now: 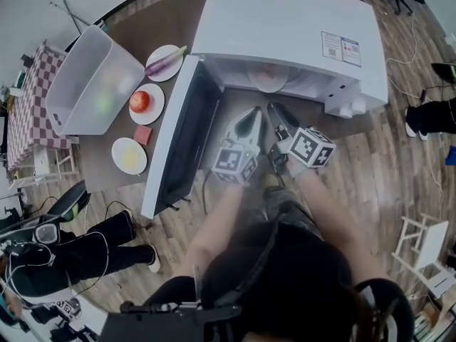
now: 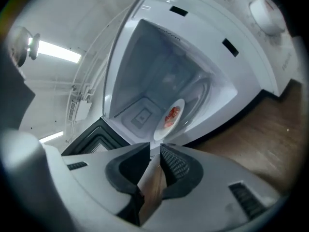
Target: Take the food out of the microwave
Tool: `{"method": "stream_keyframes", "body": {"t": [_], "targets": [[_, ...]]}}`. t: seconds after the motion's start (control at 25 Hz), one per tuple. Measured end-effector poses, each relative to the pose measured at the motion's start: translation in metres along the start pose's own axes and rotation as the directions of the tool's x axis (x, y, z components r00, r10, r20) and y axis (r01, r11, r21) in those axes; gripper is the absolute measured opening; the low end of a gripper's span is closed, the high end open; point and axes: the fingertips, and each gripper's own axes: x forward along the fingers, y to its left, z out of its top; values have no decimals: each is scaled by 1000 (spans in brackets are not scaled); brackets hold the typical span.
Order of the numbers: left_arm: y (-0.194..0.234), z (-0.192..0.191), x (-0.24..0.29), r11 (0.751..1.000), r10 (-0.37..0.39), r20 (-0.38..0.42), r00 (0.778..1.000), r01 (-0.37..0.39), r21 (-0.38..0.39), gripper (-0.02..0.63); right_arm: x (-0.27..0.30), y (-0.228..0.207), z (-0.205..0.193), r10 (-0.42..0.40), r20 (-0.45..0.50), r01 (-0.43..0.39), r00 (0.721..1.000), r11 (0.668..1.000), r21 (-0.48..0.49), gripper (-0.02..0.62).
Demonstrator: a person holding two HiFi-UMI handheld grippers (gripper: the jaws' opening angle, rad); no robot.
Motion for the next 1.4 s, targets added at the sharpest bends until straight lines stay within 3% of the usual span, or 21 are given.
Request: {"method": "stream_keyframes", "body": {"t": [0.4,0.64,0.76,0.92,1.0,1.08,1.4], "targets": [[16,-5,8,999,27,3,1000,-27,-21,12,22,-2,8,62,25,-66,998,972,224,104],[17,-10,10,1000,27,-15,1000,-28,-10,14,33,-10,19,51,65,-67,997,960,272,121],[18,-10,9,1000,24,-16,1000,-24,-8,14,39,-8,18,68,90,-97,994,925,368,121],[19,-12,7,1000,26,-18,999,-26,-12,14,40,-14,16,19,82,-57,996,873,485,121],[21,-12,6,999,29,-19,999,-29,-14,14,42,-16,18,3,80,-44,997,862,506,116],[22,-12,5,999,31,-18,999,-31,-16,14,43,-18,17,-23,67,-14,997,862,507,28],[24,-11,9,998,30,-13,999,-31,-55,14,34,-17,17,19,104,-69,994,862,503,25]]}}
